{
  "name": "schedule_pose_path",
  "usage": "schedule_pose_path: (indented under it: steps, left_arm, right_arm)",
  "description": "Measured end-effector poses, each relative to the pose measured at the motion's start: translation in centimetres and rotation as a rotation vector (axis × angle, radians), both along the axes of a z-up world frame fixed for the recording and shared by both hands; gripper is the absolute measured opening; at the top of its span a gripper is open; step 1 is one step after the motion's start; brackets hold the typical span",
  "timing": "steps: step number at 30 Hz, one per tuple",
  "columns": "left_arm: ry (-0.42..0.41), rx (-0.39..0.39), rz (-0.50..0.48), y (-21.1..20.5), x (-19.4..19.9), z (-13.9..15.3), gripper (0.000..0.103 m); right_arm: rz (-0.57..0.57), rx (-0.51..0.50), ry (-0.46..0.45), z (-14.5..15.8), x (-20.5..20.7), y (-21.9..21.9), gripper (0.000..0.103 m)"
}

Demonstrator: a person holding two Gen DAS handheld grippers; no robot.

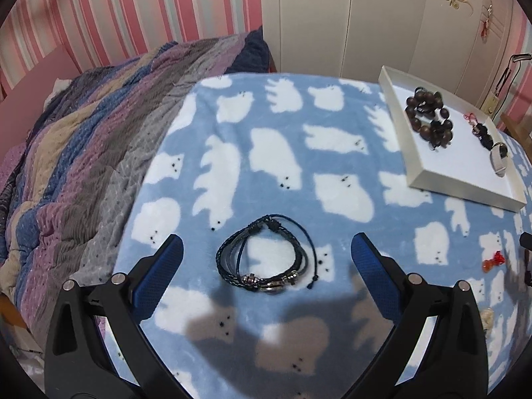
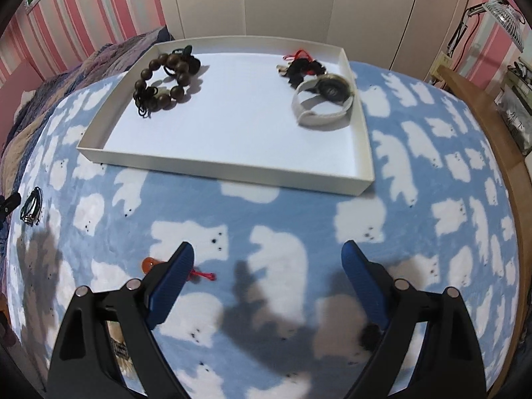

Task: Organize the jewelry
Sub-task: 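Open both tools and lift them away from the tray, then grasp the black braided bracelet with the left tool while the right tool grasps the orange gourd charm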

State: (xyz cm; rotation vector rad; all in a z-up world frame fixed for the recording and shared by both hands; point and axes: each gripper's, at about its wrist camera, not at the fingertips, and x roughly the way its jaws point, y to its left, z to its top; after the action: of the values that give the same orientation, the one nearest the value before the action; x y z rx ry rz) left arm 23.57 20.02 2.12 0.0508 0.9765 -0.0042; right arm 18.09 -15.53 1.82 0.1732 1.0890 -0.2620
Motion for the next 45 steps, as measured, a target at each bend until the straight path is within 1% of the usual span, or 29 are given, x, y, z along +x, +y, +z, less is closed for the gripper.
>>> schedule_pose_path:
  steps: [4, 8, 13, 18, 20, 22, 25, 26, 29, 30, 31, 32, 33, 35, 36, 37, 39, 40, 41, 42, 45]
  left_arm:
    - [0.022, -0.007, -0.004, 0.0, 0.7, -1.4, 0.100]
    - [0.009, -0.022, -0.013, -0.1, 0.8, -1.9, 0.100]
    - [-0.003, -0.006, -0.043, -1.0, 0.7, -2.3, 0.099]
    - [-0.002, 0.007, -0.067, -1.5, 0.6, -2.8, 0.093]
    - [0.009, 0.005, -0.071, -1.5, 0.7, -3.1, 0.088]
    - [0.023, -0.004, -0.075, -1.4, 0.8, -3.4, 0.083]
    - [0.039, -0.011, -0.070, -1.2, 1.1, -4.0, 0.076]
    - [0.042, -0.013, -0.069, -1.1, 1.2, -4.0, 0.074]
    - [0.043, -0.022, -0.059, -0.8, 1.4, -4.1, 0.068]
    - [0.042, -0.024, -0.056, -0.7, 1.4, -4.1, 0.066]
    - [0.045, -0.028, -0.055, -0.7, 1.5, -4.2, 0.060]
    - [0.047, -0.029, -0.048, -0.6, 1.5, -4.2, 0.054]
    - [0.046, -0.028, -0.039, -0.5, 1.5, -4.2, 0.052]
    - [0.043, -0.022, -0.029, -0.5, 1.7, -4.2, 0.046]
    - [0.042, -0.020, -0.026, -0.6, 1.7, -4.2, 0.045]
    - [0.042, -0.019, -0.024, -0.6, 1.7, -4.2, 0.042]
    - [0.039, 0.001, -0.026, -1.1, 1.6, -4.1, 0.034]
    - [0.039, 0.009, -0.029, -1.3, 1.5, -4.1, 0.025]
    - [0.041, 0.018, -0.031, -1.5, 1.5, -4.1, 0.021]
    - [0.042, 0.027, -0.029, -1.8, 1.6, -4.0, 0.019]
    - [0.044, 0.055, -0.026, -2.4, 1.5, -4.0, 0.014]
  right_arm:
    - [0.011, -0.004, 0.017, -0.9, 0.3, 1.1, 0.090]
    - [0.013, -0.009, 0.018, -0.9, 0.3, 1.7, 0.090]
    - [0.012, -0.021, 0.014, -0.5, -0.1, 2.2, 0.090]
    - [0.030, -0.025, 0.029, -0.8, -0.2, 3.1, 0.089]
    - [0.038, -0.017, 0.034, -1.0, -0.3, 3.4, 0.088]
    - [0.046, -0.007, 0.041, -1.2, -0.2, 3.7, 0.076]
    - [0.062, 0.027, 0.053, -1.6, 0.1, 4.1, 0.068]
    - [0.068, 0.031, 0.056, -1.7, 0.2, 4.3, 0.067]
    - [0.101, 0.036, 0.062, -2.0, 0.6, 5.2, 0.058]
    - [0.106, 0.039, 0.065, -2.1, 0.7, 5.3, 0.052]
    - [0.112, 0.044, 0.071, -2.3, 0.9, 5.4, 0.045]
    - [0.117, 0.052, 0.077, -2.5, 1.2, 5.4, 0.043]
    - [0.122, 0.064, 0.082, -2.7, 1.4, 5.5, 0.041]
    - [0.123, 0.066, 0.076, -2.7, 1.6, 5.4, 0.041]
    - [0.122, 0.064, 0.074, -2.7, 1.6, 5.4, 0.036]
    - [0.122, 0.065, 0.075, -2.8, 1.7, 5.4, 0.026]
    - [0.127, 0.084, 0.083, -3.0, 1.7, 5.2, 0.019]
    - [0.129, 0.091, 0.082, -3.0, 1.7, 5.2, 0.017]
    - [0.131, 0.096, 0.081, -3.0, 1.7, 5.1, 0.016]
    - [0.131, 0.105, 0.078, -3.0, 1.7, 5.0, 0.013]
    - [0.136, 0.115, 0.068, -3.0, 1.7, 4.9, 0.010]
